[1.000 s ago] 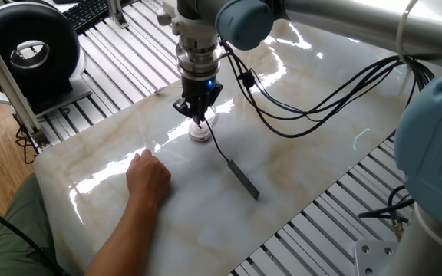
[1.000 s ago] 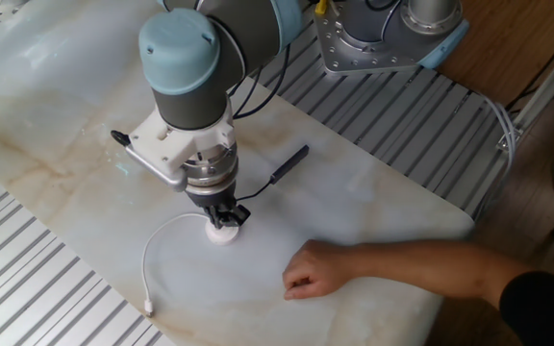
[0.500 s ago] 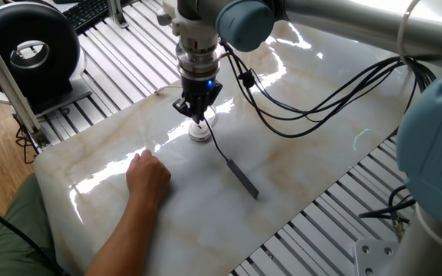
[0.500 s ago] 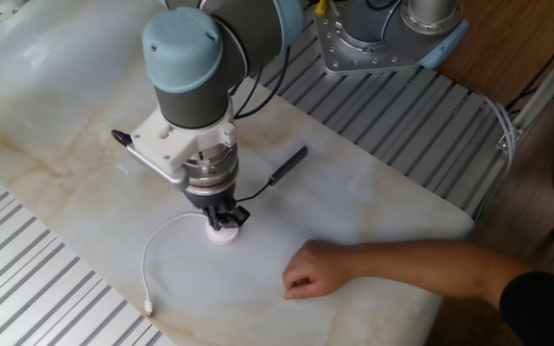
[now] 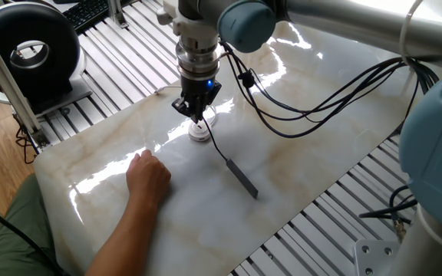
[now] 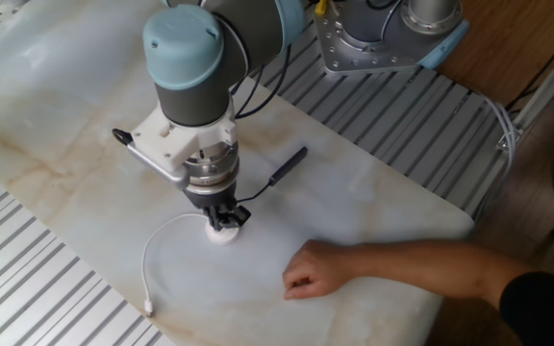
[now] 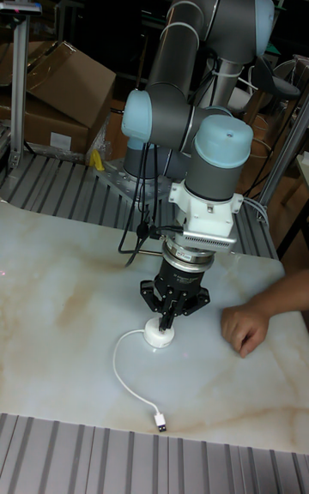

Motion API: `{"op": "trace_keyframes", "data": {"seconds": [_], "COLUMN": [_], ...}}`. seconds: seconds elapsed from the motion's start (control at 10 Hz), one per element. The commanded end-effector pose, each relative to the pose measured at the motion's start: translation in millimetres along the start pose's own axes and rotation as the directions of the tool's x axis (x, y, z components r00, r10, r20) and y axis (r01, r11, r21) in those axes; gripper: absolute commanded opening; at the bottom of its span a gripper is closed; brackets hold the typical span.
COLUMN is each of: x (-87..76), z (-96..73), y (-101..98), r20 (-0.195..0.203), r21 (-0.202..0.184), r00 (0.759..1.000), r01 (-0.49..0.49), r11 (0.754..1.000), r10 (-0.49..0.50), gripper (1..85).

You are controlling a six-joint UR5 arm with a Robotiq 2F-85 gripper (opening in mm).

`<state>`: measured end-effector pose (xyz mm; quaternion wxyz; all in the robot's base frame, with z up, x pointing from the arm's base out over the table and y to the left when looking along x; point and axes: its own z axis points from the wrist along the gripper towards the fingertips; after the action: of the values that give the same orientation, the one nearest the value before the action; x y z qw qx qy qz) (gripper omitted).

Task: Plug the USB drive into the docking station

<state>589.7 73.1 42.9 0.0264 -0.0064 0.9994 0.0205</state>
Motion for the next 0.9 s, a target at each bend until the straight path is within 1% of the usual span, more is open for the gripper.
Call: {"op": "trace_keyframes", "data": {"seconds": [0.0,0.2,0.5,0.8], "x": [0.8,2.4,3.6,8.3], "z": [-0.1,2.1,4.4,5.1], "y": [-0.8,-2.4,-0.5,-0.9], "r20": [-0.007,-0.019,-0.031,-0.051], "r21": [-0.006,0.001,-0.007,-0.003], "r00": [1.0,1.0,0.999,0.998], "r01": [-0.013,-0.022,-0.032,-0.033], "r11": [1.0,1.0,0.999,0.999], "r10": [0.013,0.022,0.032,0.033], "gripper": [1.3,1.3,1.3,1.3]}}
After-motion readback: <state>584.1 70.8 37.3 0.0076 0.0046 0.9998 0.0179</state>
